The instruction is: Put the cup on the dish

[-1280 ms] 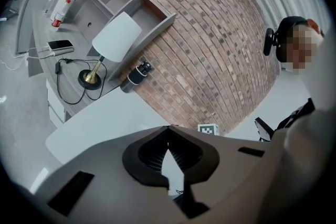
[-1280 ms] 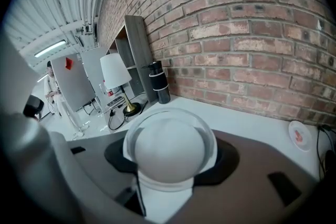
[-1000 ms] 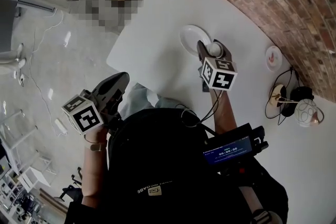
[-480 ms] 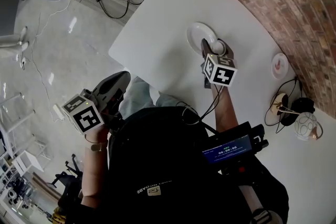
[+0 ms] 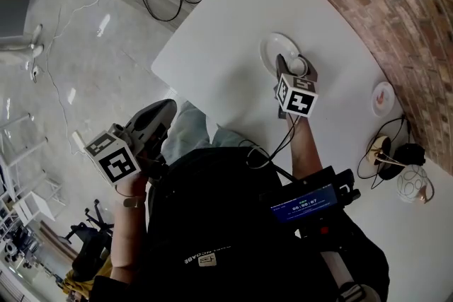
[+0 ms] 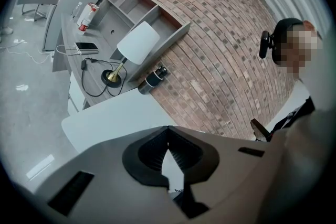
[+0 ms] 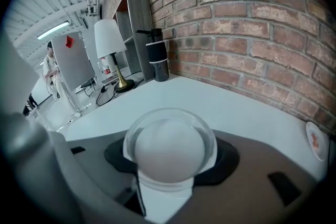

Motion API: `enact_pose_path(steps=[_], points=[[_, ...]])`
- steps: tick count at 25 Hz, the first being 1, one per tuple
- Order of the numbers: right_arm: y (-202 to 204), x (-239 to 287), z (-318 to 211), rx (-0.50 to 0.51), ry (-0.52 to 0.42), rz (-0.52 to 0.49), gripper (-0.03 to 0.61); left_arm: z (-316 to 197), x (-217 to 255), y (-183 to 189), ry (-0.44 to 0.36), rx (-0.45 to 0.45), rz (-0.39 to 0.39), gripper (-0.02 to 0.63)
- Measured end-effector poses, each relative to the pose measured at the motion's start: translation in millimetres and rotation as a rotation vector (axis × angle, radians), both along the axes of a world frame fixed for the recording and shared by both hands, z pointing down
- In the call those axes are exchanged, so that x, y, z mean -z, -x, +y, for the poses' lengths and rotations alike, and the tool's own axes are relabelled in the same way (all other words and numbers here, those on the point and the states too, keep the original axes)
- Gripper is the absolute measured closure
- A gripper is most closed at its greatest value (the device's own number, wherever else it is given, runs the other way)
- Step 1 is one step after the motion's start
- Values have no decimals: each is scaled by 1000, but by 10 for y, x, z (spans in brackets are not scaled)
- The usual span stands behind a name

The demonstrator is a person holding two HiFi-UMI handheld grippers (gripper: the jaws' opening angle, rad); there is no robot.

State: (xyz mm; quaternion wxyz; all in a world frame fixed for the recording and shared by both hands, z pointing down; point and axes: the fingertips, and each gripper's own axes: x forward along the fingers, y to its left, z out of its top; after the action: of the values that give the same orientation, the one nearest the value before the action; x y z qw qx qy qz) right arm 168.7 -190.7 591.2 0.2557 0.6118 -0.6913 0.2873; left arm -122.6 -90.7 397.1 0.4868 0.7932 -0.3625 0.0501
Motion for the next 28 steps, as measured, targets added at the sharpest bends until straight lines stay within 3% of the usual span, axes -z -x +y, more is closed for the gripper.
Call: enact_pose_path(steps=[28], points=[[-17,-418,-42,-31,27,38,328,64,-29,24,21,21,-21,607]])
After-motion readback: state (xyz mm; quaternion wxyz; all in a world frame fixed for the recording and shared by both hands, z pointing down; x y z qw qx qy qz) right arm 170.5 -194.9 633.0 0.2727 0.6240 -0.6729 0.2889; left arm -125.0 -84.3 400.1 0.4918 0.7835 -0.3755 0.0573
